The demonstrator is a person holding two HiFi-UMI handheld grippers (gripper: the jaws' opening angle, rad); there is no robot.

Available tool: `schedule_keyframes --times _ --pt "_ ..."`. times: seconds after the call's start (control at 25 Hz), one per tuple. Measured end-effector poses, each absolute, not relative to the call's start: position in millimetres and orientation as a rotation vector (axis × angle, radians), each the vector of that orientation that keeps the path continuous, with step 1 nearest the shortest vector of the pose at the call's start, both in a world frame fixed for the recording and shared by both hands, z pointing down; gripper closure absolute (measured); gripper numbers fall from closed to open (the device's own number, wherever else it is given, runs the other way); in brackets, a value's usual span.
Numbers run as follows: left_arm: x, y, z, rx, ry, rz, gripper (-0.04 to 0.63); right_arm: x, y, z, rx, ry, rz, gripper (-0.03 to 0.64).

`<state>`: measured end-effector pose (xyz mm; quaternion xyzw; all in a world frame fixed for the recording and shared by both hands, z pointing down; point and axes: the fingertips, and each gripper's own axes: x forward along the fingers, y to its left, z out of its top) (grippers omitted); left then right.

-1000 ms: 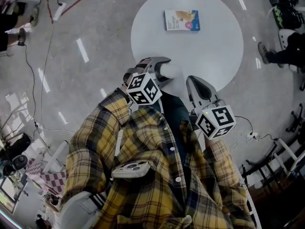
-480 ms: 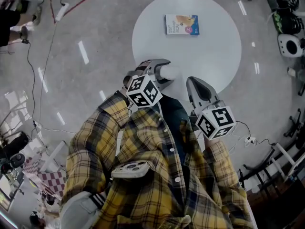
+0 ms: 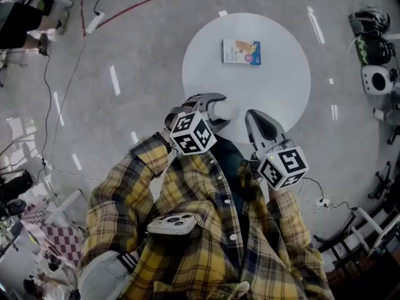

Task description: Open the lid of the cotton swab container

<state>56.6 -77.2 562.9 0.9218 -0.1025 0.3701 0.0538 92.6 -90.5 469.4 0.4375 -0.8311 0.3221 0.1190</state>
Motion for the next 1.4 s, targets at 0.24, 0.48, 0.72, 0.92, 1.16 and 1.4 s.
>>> schedule_keyframes --times 0.24,0.48,0.72,0.92,1.16,1.4 --pt "57 -69 535 2.771 -0.317 1.132 0.324 85 -88 439 1.221 -2.497 0.881 0.6" --pt "65 -76 489 2.783 -0.339 1.075 0.324 83 -94 399 1.139 -2.591 0.768 0.6" --pt "72 -63 444 2.745 -0.313 1.06 0.324 83 -89 351 1.051 -2.697 0.646 0.6" --pt "69 -57 412 2.738 -0.293 1.067 0.324 76 -86 314 0.968 -2.777 0.568 0.6" --pt "64 -50 380 2.758 -0.283 1.072 0.324 66 -81 283 0.888 -2.842 0.475 0.6" --pt "63 -45 362 2.772 -0.271 1.088 0.324 63 -78 264 0.824 -2.904 0.406 0.6"
